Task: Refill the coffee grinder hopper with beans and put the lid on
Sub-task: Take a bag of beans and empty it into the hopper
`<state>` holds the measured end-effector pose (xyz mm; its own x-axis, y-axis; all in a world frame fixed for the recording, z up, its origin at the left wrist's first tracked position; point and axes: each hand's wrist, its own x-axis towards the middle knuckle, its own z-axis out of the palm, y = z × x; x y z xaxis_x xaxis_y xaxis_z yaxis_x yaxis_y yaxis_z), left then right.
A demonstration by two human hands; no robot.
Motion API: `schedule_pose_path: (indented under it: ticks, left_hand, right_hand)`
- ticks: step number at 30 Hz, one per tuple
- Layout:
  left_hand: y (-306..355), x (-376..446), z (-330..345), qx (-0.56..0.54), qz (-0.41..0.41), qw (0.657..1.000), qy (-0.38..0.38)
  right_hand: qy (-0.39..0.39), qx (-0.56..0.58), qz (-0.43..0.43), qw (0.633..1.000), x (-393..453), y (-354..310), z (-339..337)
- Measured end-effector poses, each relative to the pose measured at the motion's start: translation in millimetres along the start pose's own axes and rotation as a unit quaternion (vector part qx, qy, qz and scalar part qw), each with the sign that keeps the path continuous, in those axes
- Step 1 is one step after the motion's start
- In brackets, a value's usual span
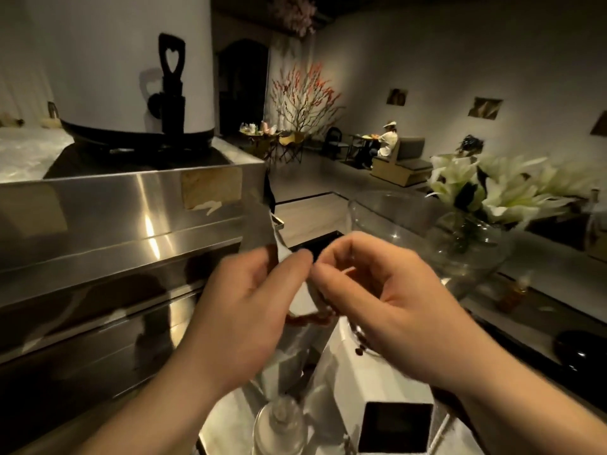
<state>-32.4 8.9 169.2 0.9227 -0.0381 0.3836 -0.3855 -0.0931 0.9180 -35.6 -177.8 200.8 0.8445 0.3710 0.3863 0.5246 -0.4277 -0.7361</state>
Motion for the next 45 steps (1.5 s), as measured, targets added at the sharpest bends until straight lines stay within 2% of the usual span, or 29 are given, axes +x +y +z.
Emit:
schedule_pose_path:
  ticks: [3,5,8,12,16,20,24,28,32,35,38,39,42,45]
  left_hand:
    - [49,25,11,-0.004,0.02,1.0,-0.009]
    - [78,43,14,-0.019,0.038,0.999,-0.031]
    - [118,78,26,0.032,0.053,0.997,-0.042]
    - [157,120,50,0.059,-0.02,0.995,-0.084]
    - [183,160,72,0.116,-0.067,0.986,-0.1]
    - [209,189,77,0.198,-0.132,0.963,-0.13]
    - [211,204,89,0.259,-0.186,0.938,-0.132]
    - [204,214,96,0.312,-0.197,0.926,-0.082]
    - [219,226,96,0.42,-0.204,0.882,-0.068]
    - [220,235,110,0.456,-0.217,0.861,-0.059]
    - [224,245,123,0.46,-0.222,0.858,-0.053]
    - [226,248,124,0.456,-0.222,0.86,-0.049]
    - [227,255,126,0.441,-0.215,0.871,-0.03]
    - [227,258,125,0.421,-0.185,0.888,-0.005]
  right_hand:
    - [-0.009,-0.046,-0.027,0.999,22,-26,-43]
    - [-0.029,-0.037,-0.008,0.999,40,-42,-70]
    - [-0.052,-0.051,0.04,0.997,66,-65,-111]
    - [-0.057,-0.154,0.091,0.982,101,-85,-161]
    - [-0.096,-0.169,0.154,0.969,125,-85,-201]
    - [-0.116,-0.159,0.128,0.972,148,-78,-229]
    - [-0.161,-0.111,0.107,0.975,163,-50,-232]
    - [-0.114,-0.103,0.157,0.976,176,-16,-230]
    - [-0.102,-0.102,0.197,0.97,182,5,-237]
    - [-0.095,-0.126,0.17,0.973,190,10,-231]
    - [-0.054,-0.151,0.068,0.985,198,11,-230]
    - [-0.062,-0.139,0.054,0.987,199,11,-231]
    - [-0.131,-0.122,0.085,0.98,196,12,-235]
    - [-0.146,-0.093,0.111,0.979,191,17,-244]
